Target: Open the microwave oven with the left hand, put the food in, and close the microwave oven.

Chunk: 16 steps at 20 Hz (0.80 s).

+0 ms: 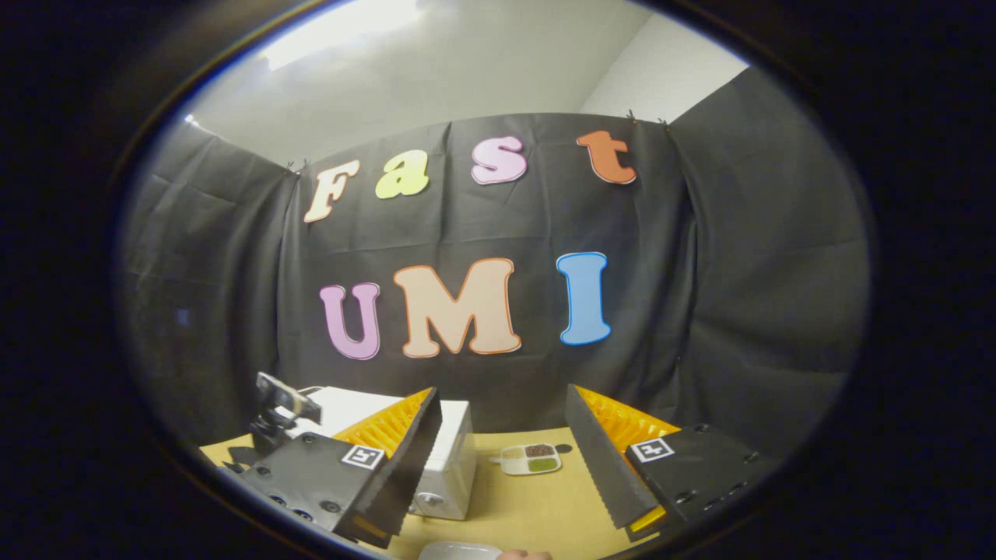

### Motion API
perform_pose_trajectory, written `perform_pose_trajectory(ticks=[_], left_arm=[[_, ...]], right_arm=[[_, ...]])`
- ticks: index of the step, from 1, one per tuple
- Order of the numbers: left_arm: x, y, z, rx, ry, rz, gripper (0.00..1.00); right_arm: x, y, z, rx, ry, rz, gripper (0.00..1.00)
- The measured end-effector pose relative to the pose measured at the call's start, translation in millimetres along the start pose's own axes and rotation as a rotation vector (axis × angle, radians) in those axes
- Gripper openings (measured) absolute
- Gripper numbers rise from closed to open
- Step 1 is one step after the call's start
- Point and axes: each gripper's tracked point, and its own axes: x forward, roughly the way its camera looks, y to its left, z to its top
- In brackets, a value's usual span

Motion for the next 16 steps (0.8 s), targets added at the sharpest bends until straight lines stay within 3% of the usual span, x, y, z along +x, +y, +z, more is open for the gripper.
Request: perform_pose_trajectory(ticks=[1,2,3,7,13,16], left_arm=[[-12.2,2.8,10.1,0.001,-0.027,-0.001,0.01],[-25.0,6.2,22.1,-0.008,-0.046,0.003,0.01],[-37.9,13.3,34.5,-0.019,-0.072,0.019,0.01],[-88.4,38.2,103.0,-0.074,-0.218,0.057,0.01],[-143.0,55.5,150.9,-0.102,-0.296,0.075,0.01],[-163.5,59.5,169.9,-0.061,-0.330,0.094,0.00]], right_arm=[[-1.4,0.0,-3.3,0.001,0.006,0.000,0.89],[-2.6,1.3,-6.6,0.006,0.012,0.001,0.98],[-3.3,2.3,-7.9,0.010,0.015,0.004,0.89],[-5.5,-0.9,-13.6,-0.010,0.028,0.003,0.89],[-11.5,-3.5,-1.1,0.015,0.011,0.003,0.89],[-13.6,-6.5,4.2,0.008,-0.004,-0.005,0.89]])
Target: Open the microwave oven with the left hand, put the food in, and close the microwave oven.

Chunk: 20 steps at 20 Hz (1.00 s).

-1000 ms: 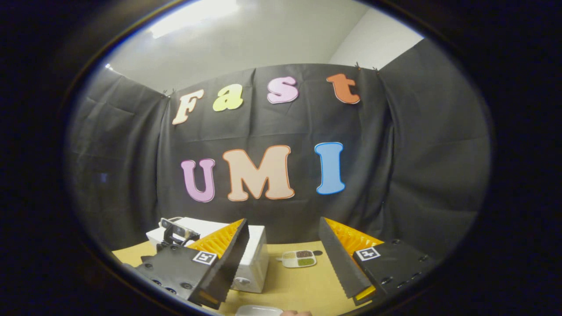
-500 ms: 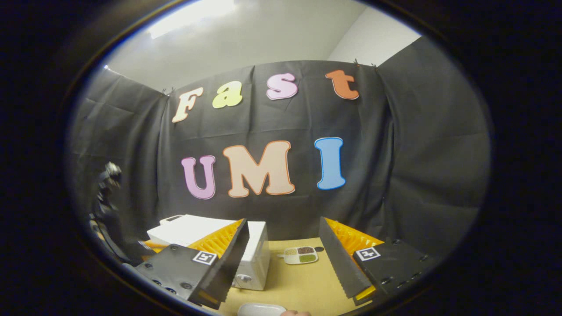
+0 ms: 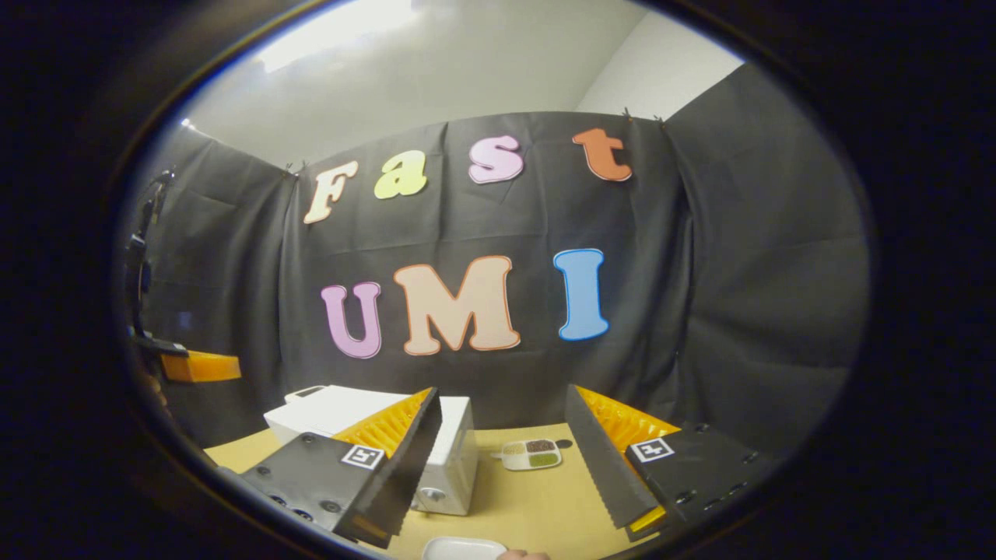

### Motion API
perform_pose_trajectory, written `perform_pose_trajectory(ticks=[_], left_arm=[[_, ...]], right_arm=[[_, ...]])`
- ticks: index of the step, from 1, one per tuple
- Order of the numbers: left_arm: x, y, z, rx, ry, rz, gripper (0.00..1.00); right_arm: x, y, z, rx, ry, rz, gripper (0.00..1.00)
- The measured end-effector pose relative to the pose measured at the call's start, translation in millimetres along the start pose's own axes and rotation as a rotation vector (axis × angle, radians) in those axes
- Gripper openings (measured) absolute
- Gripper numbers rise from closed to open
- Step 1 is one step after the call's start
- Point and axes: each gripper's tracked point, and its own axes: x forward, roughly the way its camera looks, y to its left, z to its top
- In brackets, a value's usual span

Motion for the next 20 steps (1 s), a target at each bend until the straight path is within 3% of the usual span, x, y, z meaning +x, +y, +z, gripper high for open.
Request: perform_pose_trajectory(ticks=[4,7,9,16,20], left_arm=[[-8.9,-10.1,6.1,-0.021,-0.031,-0.023,0.01],[-14.6,-15.4,2.4,-0.028,-0.036,-0.040,0.59],[-15.9,-6.1,2.5,-0.031,-0.054,0.000,0.97],[-20.8,1.0,-0.7,-0.078,-0.056,0.025,0.96],[-20.7,-1.5,-3.0,-0.055,-0.053,0.014,0.96]], right_arm=[[-5.2,1.6,0.9,-0.007,-0.006,0.003,0.89],[-8.9,2.1,1.4,-0.024,-0.005,0.008,0.89],[-11.8,4.9,1.6,-0.024,-0.005,0.014,0.89],[-15.1,9.1,9.7,-0.043,-0.018,0.024,0.89],[-16.6,9.9,10.9,-0.048,-0.021,0.027,0.89]])
